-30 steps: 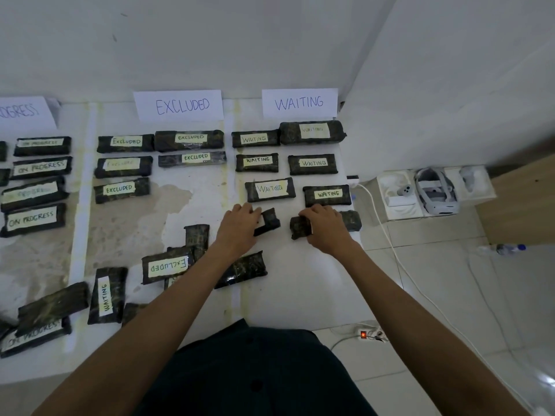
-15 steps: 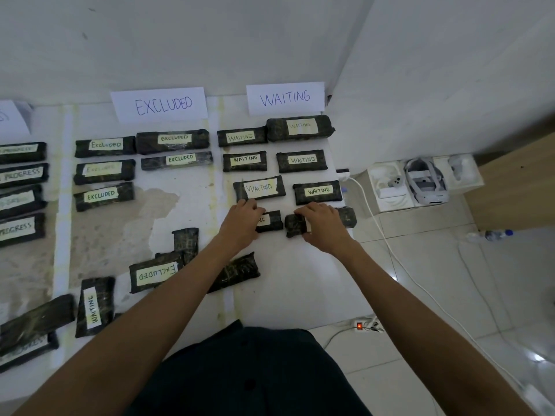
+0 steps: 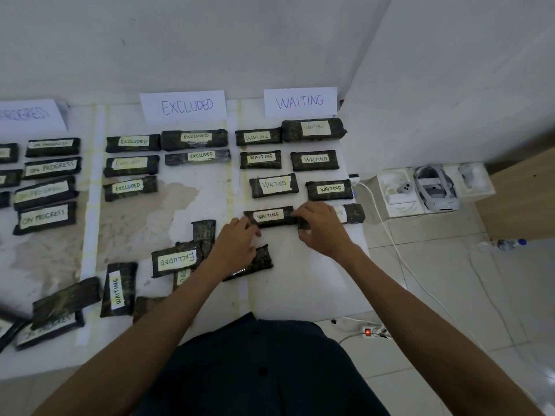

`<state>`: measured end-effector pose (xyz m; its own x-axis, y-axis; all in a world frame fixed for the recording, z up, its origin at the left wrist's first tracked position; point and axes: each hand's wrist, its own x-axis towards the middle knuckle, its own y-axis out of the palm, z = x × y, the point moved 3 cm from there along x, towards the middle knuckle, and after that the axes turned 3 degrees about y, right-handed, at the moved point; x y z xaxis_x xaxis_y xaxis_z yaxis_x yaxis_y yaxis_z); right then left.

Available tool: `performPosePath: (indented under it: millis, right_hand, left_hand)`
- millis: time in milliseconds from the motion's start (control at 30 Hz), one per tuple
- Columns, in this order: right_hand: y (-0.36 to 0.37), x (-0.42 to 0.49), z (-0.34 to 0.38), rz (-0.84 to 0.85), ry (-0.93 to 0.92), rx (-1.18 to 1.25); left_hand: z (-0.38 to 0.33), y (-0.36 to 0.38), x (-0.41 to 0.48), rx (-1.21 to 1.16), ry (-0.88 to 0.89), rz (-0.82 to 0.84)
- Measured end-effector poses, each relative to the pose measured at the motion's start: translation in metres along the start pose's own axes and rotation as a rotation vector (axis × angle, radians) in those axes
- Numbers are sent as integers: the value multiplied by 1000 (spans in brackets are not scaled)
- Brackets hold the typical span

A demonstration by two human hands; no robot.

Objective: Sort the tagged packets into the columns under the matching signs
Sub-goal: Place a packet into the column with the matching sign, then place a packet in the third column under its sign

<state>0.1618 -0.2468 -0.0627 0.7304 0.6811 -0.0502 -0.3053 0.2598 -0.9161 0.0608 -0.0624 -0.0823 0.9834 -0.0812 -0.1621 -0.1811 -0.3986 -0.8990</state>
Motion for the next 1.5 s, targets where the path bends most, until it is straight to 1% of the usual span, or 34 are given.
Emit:
performPosePath:
  millis: [33, 67, 133, 200, 267, 333, 400, 467, 533, 633, 733, 833, 900, 967, 1000, 1067, 1133, 1167, 1300, 1367, 1500]
  right_hand:
    - [6, -4, 10, -1, -52, 22]
    - [12, -8, 20, 39, -93, 44]
    - [31, -16, 40, 188, -138, 62]
    - [51, -23, 52, 312, -145, 20]
    - [61, -26, 59, 338, -138, -19]
    - [61, -24, 61, 318, -118, -16]
    - [56, -21, 60, 333, -33, 85]
    - [48, -19, 56, 359, 129, 321]
    - [39, -17, 54, 371, 240, 495]
    - [28, -17, 56, 403, 326, 615]
    - [25, -16, 62, 397, 344, 645]
    - [25, -15, 74, 304, 428, 721]
    - [24, -13, 86, 184, 552, 826]
    - [26, -11, 103, 139, 625, 878]
    - [29, -8, 114, 165, 605, 846]
    - [34, -1, 140, 241, 471, 676]
    - [40, 8, 162, 245, 348, 530]
    - [44, 13, 171, 225, 309, 479]
    - [52, 41, 191, 157, 232, 338]
    - [53, 61, 194, 129, 178, 282]
    - [54, 115, 182, 128, 118, 139]
  left_hand:
    - [1, 3, -11, 4, -2, 5]
    - [1, 7, -22, 9, -5, 21]
    - [2, 16, -41, 33, -12, 76]
    - [3, 22, -55, 78, -7, 112]
    - [6, 24, -61, 101, -23, 93]
    - [8, 20, -61, 52, -52, 75]
    - [10, 12, -60, -84, -66, 39]
    - [13, -1, -60, -275, -105, 6]
    - [16, -15, -61, -451, -171, -1]
    - [23, -30, -63, -577, -262, 0]
    - [29, -33, -65, -616, -301, 35]
    - [35, -32, -68, -787, -370, 75]
    - [35, -31, -73, -960, -481, 66]
    - [39, -29, -78, -1096, -640, -12]
    - [41, -27, -80, -1171, -716, -56]
    - [42, -27, -83, -1361, -831, -122]
    - [45, -29, -84, -1471, -877, -163]
    - [48, -30, -83, -1477, -878, -172]
    - [71, -42, -75, -1440, -829, -162]
    - [86, -51, -69, -1407, -790, -183]
    - [124, -69, -53, -1166, -808, -314]
